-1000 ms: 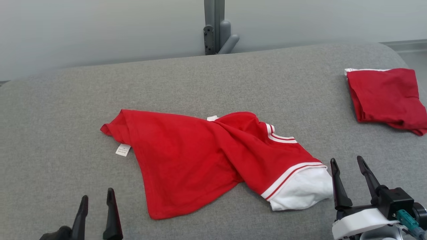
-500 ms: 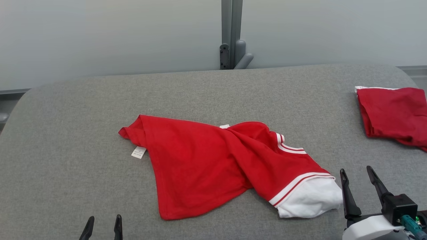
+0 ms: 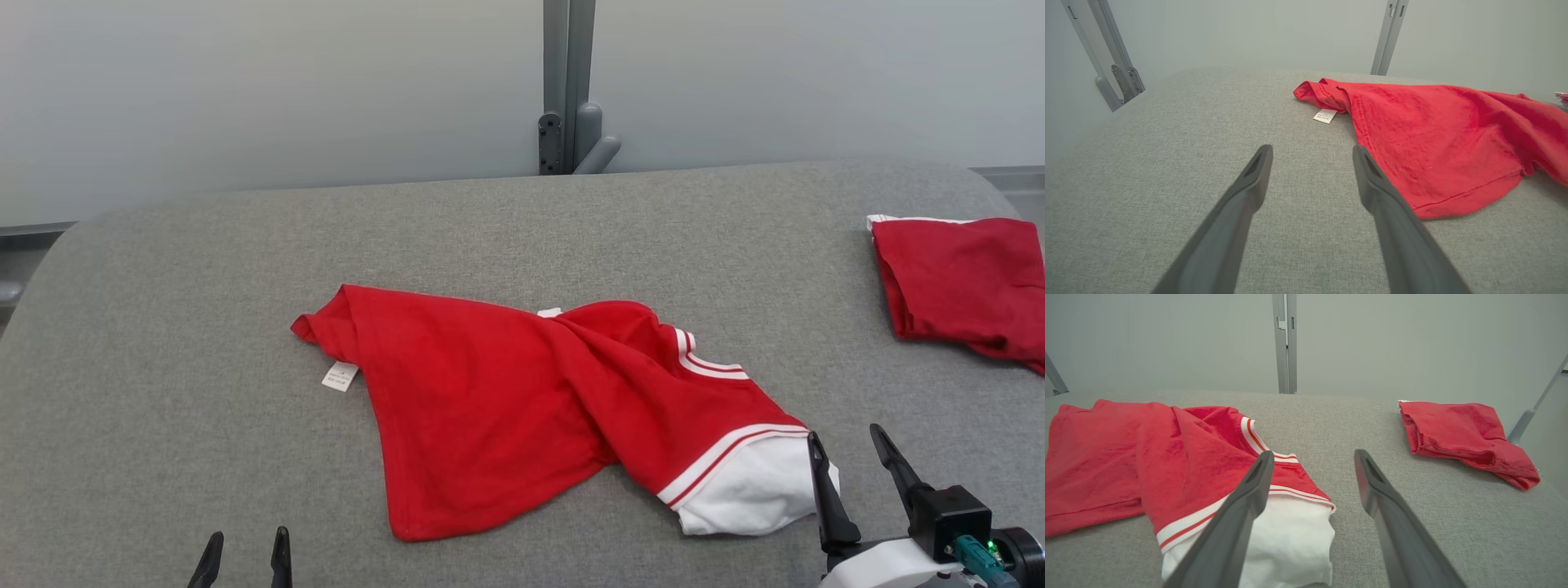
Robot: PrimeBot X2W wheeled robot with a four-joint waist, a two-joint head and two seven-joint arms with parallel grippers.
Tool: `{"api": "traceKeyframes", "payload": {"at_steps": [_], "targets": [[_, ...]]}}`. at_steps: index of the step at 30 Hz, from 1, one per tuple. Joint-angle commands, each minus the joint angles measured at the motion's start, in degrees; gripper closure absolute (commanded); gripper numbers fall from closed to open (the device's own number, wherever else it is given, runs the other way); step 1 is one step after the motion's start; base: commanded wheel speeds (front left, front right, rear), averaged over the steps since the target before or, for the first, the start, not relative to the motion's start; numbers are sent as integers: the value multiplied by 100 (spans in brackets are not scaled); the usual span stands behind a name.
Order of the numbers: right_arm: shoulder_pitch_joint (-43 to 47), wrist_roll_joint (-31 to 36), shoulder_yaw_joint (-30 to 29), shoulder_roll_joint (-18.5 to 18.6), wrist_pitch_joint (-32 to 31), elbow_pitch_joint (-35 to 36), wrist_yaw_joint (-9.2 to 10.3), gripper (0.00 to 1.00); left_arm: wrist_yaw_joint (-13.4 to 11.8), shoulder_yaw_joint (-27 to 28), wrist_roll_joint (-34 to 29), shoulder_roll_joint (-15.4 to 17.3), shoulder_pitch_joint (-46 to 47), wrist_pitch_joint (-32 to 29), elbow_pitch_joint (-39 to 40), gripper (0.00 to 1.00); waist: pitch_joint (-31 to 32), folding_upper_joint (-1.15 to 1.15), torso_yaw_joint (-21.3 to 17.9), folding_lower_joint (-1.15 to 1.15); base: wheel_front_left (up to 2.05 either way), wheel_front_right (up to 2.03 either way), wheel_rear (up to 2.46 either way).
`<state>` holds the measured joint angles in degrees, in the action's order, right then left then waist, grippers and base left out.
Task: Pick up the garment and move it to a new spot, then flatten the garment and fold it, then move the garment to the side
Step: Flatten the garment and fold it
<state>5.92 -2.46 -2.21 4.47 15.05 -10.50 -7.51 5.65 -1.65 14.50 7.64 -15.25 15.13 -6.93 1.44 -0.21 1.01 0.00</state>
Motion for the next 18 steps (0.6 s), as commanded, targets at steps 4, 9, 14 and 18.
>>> {"api": "traceKeyframes", "payload": {"at_steps": [4, 9, 14, 18], "targets": [[28, -165, 156, 85, 16, -13, 5, 0, 94, 69, -78, -122, 95, -1, 1, 0, -12, 21, -52, 0, 0, 0, 0], [145, -533, 362, 563, 16, -90, 5, 0, 149, -90, 175, -237, 124, -1, -95, 0, -49, 21, -62, 0, 0, 0, 0], [179, -900, 867, 1204, -364, -281, 5, 0, 178, -365, 496, -258, 210, -375, -299, 0, -122, 21, -97, 0, 0, 0, 0], [-79, -1204, 1168, 1411, -774, -378, 5, 0, 178, -496, 847, -303, 402, -781, -339, 0, -371, 21, -121, 0, 0, 0, 0]]}}
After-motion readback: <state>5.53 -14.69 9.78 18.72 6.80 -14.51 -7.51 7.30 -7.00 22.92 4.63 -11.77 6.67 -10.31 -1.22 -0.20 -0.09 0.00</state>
